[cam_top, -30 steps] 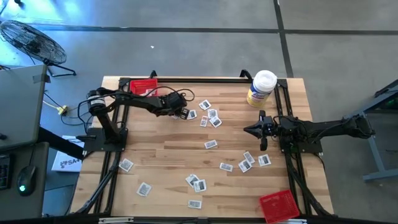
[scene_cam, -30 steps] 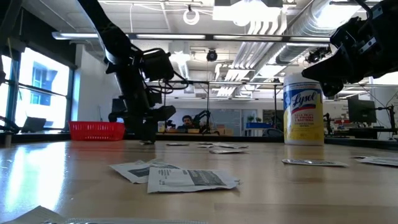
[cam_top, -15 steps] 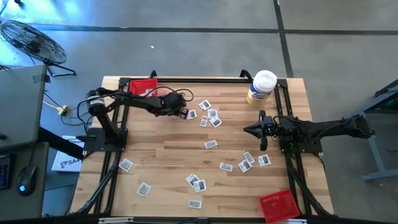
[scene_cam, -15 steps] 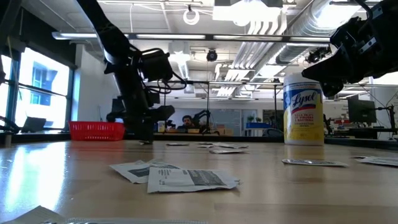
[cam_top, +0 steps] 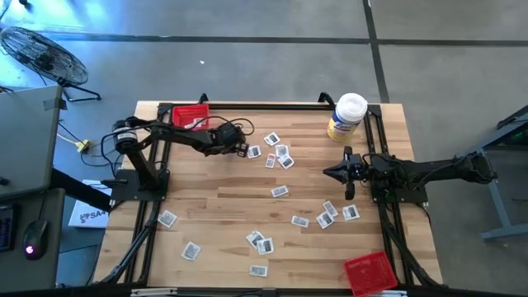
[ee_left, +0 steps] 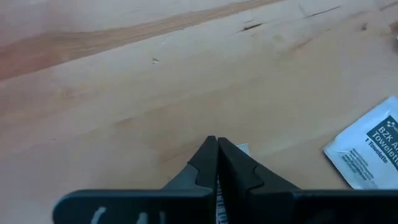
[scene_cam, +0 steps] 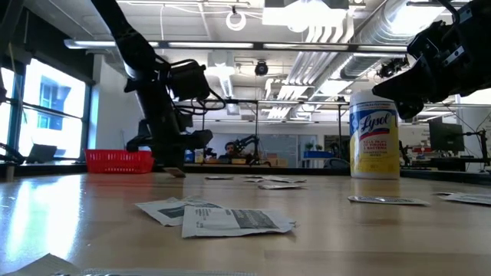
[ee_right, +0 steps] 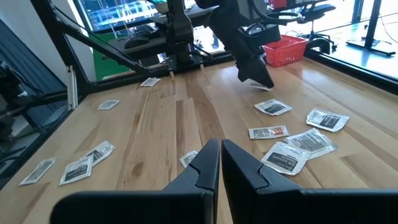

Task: Pick & Place First Aid Supplies
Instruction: Put the white and orange ointment pack into the top red bin

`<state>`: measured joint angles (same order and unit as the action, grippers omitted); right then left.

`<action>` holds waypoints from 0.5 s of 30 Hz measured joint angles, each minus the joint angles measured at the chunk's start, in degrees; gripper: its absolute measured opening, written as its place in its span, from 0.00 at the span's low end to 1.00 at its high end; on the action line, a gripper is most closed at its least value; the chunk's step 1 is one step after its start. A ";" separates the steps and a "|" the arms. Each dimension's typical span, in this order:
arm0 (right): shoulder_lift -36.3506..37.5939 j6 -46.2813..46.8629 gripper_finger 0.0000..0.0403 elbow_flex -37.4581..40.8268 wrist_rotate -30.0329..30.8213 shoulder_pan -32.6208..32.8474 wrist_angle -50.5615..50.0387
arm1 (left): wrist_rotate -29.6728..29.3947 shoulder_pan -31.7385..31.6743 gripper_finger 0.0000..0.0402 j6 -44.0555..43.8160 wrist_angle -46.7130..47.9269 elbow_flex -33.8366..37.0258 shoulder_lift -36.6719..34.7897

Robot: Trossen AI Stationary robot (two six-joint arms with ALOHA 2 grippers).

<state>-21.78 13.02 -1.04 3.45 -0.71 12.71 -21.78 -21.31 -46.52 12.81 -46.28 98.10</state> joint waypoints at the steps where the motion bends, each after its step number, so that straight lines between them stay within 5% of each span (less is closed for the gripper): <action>1: 0.00 0.00 0.03 0.00 0.01 -0.01 0.00 | 0.22 0.03 0.01 0.29 0.55 -0.50 -0.58; 15: 0.01 -0.01 0.03 0.01 0.00 -0.01 -0.01 | -7.67 -1.63 0.00 1.48 10.60 -2.36 -11.88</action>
<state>-21.78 13.01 -1.03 3.45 -0.72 12.70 -29.45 -22.94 -45.04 23.41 -48.64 86.21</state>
